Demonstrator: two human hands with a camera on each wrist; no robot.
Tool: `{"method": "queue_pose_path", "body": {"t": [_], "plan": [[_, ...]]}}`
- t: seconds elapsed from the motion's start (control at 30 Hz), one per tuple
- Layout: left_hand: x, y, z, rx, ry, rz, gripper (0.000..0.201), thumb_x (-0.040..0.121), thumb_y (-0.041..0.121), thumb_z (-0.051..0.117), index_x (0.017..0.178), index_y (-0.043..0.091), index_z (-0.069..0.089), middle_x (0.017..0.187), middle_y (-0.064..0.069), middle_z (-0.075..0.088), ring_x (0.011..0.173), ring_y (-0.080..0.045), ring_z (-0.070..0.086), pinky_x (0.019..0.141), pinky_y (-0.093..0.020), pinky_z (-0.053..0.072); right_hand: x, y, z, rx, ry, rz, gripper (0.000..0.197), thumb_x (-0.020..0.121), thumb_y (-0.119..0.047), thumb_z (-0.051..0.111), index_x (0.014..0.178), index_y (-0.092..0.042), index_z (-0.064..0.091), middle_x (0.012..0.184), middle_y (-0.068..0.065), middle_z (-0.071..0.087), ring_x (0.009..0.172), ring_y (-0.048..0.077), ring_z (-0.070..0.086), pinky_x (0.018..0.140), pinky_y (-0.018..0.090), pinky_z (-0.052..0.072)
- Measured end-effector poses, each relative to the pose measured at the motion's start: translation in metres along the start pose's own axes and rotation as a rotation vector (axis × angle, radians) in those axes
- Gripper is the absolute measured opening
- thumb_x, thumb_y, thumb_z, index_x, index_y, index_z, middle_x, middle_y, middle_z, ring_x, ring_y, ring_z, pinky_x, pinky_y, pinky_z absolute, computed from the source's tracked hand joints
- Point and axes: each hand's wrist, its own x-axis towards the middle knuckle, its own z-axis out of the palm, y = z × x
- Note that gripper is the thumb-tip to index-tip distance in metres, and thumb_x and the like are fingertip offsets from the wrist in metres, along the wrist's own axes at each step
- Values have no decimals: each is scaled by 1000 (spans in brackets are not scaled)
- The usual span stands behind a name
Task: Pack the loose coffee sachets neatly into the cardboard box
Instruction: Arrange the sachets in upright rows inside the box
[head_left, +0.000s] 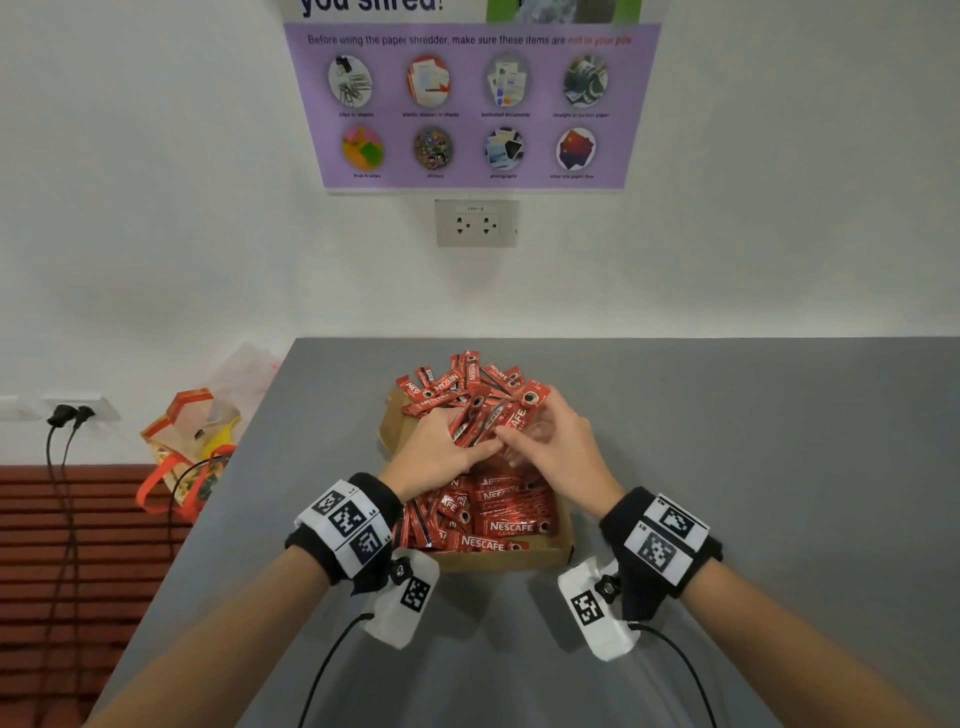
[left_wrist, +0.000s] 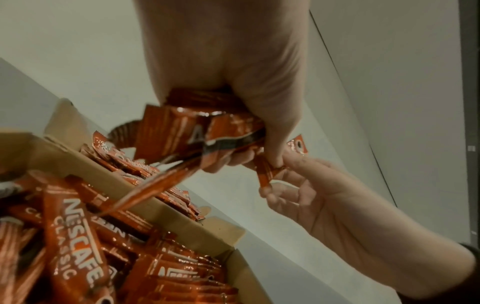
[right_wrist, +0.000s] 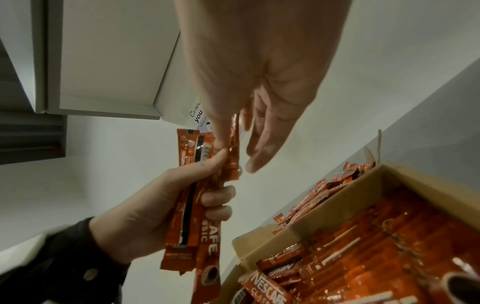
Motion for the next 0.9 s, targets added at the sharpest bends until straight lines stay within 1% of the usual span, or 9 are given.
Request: {"method": "queue_pose_path", "body": {"t": [0.07, 0.13, 0.27, 0.37, 0.43, 0.5, 0.63, 0.7, 0.9], "plan": [[0, 2, -3, 2, -8, -5, 16, 84, 26, 68, 94, 32, 57, 94, 11, 66, 89, -4, 63, 84, -22, 49, 1, -1, -3, 10, 49, -30, 42, 82, -18, 70, 118, -17, 48, 90, -6, 67, 61, 16, 68, 59, 29, 57], [1, 2, -7, 36, -6, 5, 18, 84, 26, 67, 99, 30, 57, 94, 13, 65, 87, 1, 61, 82, -19, 47, 1, -1, -6, -48, 93, -80, 29, 80, -13, 72, 105, -17, 57, 87, -5, 67, 56, 15, 66, 58, 27, 57], [1, 3, -11, 104, 30, 35, 6, 87, 24, 63, 87, 27, 58, 74, 22, 57, 60, 12, 54, 63, -11, 39, 4, 2, -7, -157, 102, -65, 9, 81, -15, 72, 78, -19, 64, 61, -3, 65, 51, 10, 64, 59, 26, 56], [1, 3, -11, 165, 50, 78, 5, 89, 23, 61, 94, 24, 60, 82, 20, 59, 72, 12, 54, 66, -4, 40, 6, 4, -8, -230, 91, -74, 5, 82, -19, 71, 81, -15, 69, 65, -9, 64, 56, -2, 61, 59, 11, 48], [2, 1, -12, 227, 41, 98, 14, 88, 24, 62, 101, 18, 64, 88, 15, 61, 77, 8, 55, 69, -2, 41, 7, 5, -9, -351, 28, -99, 11, 82, -24, 70, 88, -15, 72, 81, -10, 66, 70, -6, 58, 65, 7, 42], [1, 1, -11, 278, 14, 109, 16, 87, 25, 64, 100, 15, 66, 87, 12, 63, 75, 5, 56, 67, -4, 43, 6, 6, -10, -468, -70, -119, 18, 82, -28, 70, 96, -16, 72, 93, -6, 66, 79, -1, 55, 72, 14, 42], [-2, -3, -7, 340, -81, 83, 11, 84, 23, 68, 76, 22, 61, 73, 5, 63, 61, -8, 55, 57, -18, 44, 1, 1, -13, -581, -270, -44, 18, 82, -25, 70, 97, -16, 73, 82, -9, 62, 68, -2, 50, 64, 13, 37], [-4, -7, -3, 385, -151, 41, 20, 83, 22, 70, 69, 25, 55, 66, 8, 58, 54, -6, 49, 50, -14, 39, -2, 5, -14, -576, -387, 44, 18, 81, -18, 71, 98, -12, 72, 80, -8, 64, 65, -3, 54, 60, 10, 41], [-7, -22, 19, 463, -282, -34, 16, 80, 21, 72, 74, 16, 58, 67, 8, 59, 53, -2, 51, 50, -11, 37, -12, 23, -12, -638, -474, 126, 2, 81, -1, 68, 82, -2, 70, 85, 5, 73, 66, 2, 65, 61, 12, 52]]}}
